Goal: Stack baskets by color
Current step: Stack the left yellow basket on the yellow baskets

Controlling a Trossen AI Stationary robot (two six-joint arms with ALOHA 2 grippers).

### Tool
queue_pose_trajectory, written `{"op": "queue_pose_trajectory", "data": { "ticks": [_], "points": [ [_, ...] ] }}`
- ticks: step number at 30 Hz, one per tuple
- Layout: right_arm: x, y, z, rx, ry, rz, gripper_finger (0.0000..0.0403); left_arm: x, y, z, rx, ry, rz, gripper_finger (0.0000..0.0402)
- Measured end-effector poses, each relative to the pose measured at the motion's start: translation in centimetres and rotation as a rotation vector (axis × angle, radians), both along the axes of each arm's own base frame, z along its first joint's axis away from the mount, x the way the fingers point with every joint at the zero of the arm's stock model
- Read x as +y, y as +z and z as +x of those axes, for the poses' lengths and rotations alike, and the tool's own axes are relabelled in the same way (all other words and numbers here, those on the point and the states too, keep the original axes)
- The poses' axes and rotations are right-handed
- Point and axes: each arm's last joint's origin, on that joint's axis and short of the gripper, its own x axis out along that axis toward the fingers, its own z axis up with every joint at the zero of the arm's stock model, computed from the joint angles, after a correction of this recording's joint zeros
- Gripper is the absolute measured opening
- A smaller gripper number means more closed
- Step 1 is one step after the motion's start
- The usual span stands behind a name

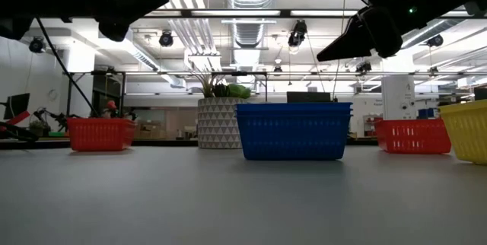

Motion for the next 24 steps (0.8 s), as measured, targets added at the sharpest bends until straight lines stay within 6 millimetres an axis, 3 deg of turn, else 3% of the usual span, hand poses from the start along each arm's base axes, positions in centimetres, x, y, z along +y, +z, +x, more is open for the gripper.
{"op": "queue_pose_trajectory", "data": {
  "ticks": [16, 24],
  "points": [
    [-0.03, -0.49, -0.21, 0.003, -0.007, 0.028, 0.0043, 0.03, -0.39, -0.09, 0.005, -0.014, -0.057, 0.0088],
    [0.37, -0.22, -0.01, -0.007, 0.151, 0.022, 0.0043, 0.02, -0.41, -0.08, 0.005, -0.015, -0.058, 0.0088]
  ]
}}
